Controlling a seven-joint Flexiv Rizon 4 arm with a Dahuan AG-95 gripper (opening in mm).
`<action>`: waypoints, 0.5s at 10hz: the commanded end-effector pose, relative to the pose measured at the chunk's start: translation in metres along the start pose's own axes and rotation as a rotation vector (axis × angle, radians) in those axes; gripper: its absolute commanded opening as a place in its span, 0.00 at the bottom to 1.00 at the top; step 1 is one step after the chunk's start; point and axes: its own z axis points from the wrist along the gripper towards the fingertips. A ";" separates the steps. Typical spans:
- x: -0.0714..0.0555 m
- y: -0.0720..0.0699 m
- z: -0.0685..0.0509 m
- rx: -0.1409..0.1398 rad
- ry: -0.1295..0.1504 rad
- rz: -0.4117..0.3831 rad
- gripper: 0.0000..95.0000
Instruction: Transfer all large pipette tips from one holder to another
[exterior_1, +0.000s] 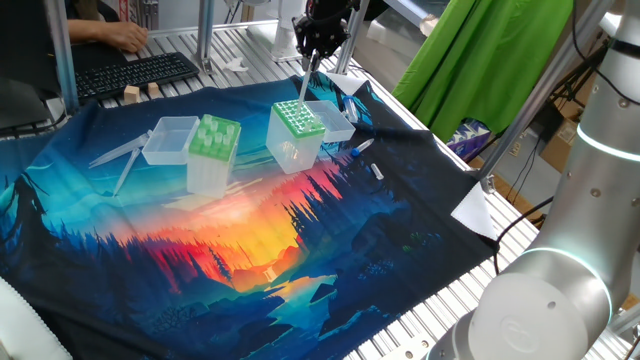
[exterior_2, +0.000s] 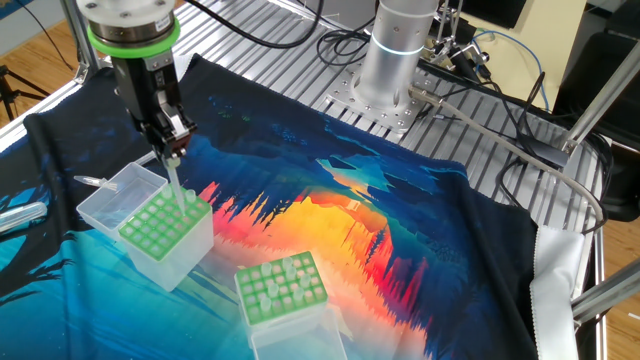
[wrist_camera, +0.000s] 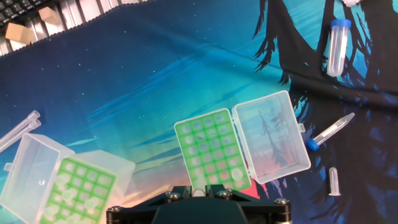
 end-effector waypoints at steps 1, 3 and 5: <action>0.001 0.000 0.001 -0.003 -0.002 0.003 0.00; 0.002 0.000 0.002 -0.004 -0.003 0.003 0.00; 0.002 0.000 0.004 -0.006 -0.004 0.000 0.00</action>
